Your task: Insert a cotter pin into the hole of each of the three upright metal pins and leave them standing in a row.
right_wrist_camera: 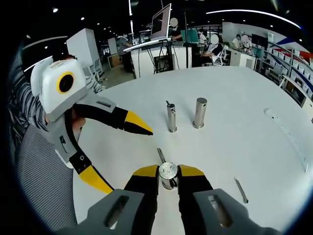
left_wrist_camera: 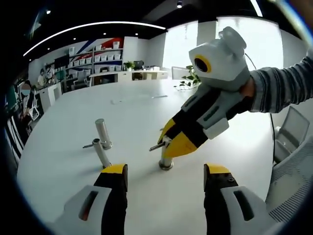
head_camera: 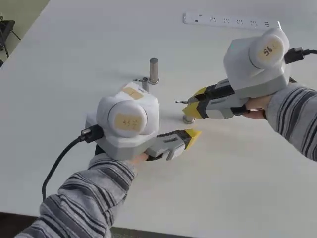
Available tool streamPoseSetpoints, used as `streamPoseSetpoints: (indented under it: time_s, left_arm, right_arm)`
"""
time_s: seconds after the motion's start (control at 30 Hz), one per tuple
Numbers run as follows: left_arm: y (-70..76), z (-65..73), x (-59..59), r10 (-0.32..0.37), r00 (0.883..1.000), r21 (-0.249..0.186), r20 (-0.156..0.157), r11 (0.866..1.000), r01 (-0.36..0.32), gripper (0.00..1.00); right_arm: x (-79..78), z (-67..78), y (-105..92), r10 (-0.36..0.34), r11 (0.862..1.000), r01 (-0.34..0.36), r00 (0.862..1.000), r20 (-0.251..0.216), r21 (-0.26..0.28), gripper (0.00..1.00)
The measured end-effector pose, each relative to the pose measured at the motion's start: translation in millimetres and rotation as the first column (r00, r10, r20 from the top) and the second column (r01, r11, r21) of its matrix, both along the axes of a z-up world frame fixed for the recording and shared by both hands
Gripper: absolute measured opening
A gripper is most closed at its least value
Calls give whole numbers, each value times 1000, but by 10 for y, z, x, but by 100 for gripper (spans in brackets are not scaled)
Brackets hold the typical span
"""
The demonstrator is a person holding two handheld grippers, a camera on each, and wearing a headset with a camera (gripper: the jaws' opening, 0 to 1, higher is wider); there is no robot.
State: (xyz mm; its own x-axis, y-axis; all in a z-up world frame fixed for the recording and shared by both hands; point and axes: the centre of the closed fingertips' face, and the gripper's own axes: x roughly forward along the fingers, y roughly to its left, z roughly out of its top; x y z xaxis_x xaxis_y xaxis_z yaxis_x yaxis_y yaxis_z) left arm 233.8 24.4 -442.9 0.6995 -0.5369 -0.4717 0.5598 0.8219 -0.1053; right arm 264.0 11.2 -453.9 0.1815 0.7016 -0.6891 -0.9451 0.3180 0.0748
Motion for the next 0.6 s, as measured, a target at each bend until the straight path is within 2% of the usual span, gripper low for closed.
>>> streamPoseSetpoints:
  time_s: [0.13,0.37,0.6]
  left_arm:
    - [67,2,-47,9,1000,-5,-22,1000,-9,68]
    - [192,44,-119,19,1000,24,-6,1000,-19,79]
    - [280,94,-113,48,999,-3,-7,999,-48,88]
  right_arm:
    - [-8,17,1,7,1000,-6,1000,16,-10,9]
    - [52,8,-3,14,1000,-13,1000,23,-27,8]
    - [142,46,49,12,999,-11,999,32,-32,8]
